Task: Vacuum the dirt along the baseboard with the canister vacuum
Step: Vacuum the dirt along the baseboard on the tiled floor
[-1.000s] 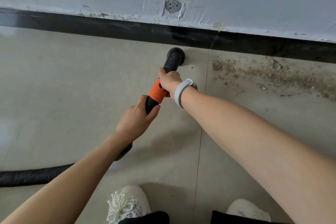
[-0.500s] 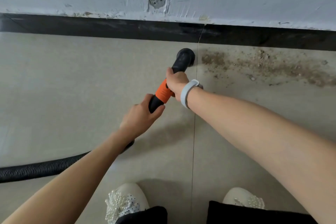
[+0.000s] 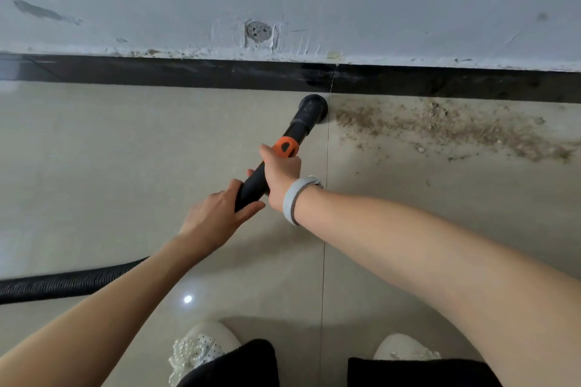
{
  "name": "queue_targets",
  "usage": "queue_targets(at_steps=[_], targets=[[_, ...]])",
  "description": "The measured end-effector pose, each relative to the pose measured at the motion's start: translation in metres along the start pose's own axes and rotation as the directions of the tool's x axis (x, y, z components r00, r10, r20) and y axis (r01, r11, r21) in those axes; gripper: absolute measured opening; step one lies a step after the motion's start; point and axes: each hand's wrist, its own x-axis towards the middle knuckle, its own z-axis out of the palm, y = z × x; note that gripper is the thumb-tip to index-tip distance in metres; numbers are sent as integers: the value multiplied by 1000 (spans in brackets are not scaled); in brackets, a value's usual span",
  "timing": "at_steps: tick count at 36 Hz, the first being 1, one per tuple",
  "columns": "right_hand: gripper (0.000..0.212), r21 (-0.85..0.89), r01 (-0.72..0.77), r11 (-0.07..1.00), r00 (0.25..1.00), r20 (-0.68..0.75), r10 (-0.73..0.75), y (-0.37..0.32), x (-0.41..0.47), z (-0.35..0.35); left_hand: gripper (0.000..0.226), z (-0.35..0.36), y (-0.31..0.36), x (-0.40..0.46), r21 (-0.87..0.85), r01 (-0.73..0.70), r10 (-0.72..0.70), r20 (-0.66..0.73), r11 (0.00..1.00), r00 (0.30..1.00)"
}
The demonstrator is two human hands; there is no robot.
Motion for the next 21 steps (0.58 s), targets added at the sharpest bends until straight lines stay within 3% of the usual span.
queue_targets(at_steps=[9, 17, 21], targets=[[34, -70, 59, 996, 998, 22, -58, -19, 6, -31, 28, 22, -7, -11, 45, 49, -51, 53, 998, 997], [25, -32, 87, 996, 995, -44, -88, -36, 6, -81, 29, 40, 37, -7, 84, -111, 108, 41, 990, 993], [33, -19, 108, 994, 990, -94, -110, -48, 8, -103, 32, 41, 56, 4, 122, -166, 163, 39, 979, 986]])
